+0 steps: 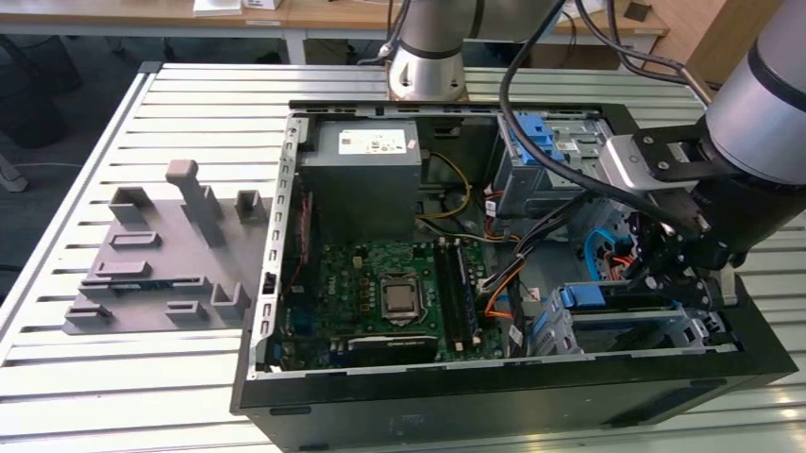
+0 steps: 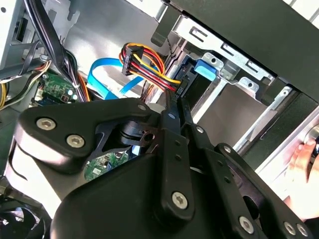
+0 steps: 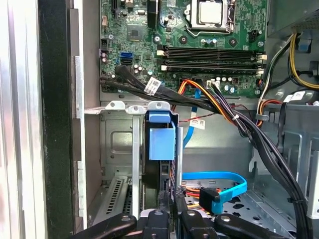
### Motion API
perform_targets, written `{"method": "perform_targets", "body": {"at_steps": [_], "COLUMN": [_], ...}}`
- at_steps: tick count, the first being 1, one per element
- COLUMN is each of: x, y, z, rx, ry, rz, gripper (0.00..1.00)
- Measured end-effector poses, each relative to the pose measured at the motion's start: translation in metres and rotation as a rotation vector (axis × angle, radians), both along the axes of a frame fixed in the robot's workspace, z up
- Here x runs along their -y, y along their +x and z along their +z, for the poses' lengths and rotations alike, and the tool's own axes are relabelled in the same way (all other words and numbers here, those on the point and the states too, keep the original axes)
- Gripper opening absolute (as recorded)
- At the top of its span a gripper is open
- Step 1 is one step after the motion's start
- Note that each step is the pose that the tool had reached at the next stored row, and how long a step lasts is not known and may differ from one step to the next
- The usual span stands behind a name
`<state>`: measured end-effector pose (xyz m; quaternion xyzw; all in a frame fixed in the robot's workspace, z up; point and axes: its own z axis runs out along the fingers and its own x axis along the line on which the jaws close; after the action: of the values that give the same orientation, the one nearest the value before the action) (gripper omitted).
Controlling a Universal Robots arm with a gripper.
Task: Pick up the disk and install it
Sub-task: 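Insert the first disk wire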
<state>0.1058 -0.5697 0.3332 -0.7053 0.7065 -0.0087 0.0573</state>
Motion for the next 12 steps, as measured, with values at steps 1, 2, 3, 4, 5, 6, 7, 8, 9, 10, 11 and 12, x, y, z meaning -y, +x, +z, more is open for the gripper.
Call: {"method": "perform_targets", "body": {"at_steps": [1, 2, 3, 4, 5, 6, 7, 8, 9, 10, 11, 12], "x": [0.0, 0.0, 0.0, 0.0, 0.0, 0.0, 0.0, 0.0, 0.0, 0.0, 0.0, 0.0], "y": [0.0, 0.0, 0.0, 0.0, 0.0, 0.0, 0.0, 0.0, 0.0, -0.0001, -0.0001, 0.0], "z": [0.0, -0.0002, -0.0003, -0.0004, -0.0005, -0.0006, -0.0008, -0.001, -0.0013, -0.0017, -0.0021, -0.0025], "rx": [0.0, 0.0, 0.0, 0.0, -0.0001, 0.0, -0.0001, -0.0002, -0.0006, -0.0012, -0.0019, -0.0027], "ry": [-0.0001, 0.0, 0.0, 0.0, -0.0001, -0.0001, 0.0, -0.0001, -0.0001, 0.0001, 0.0002, 0.0002], "rz": [-0.002, -0.004, -0.005, -0.006, -0.007, -0.008, -0.008, -0.008, -0.009, -0.009, -0.009, -0.009], "gripper": [0.16, 0.16, 0.16, 0.16, 0.16, 0.16, 0.16, 0.16, 0.16, 0.16, 0.16, 0.16]}}
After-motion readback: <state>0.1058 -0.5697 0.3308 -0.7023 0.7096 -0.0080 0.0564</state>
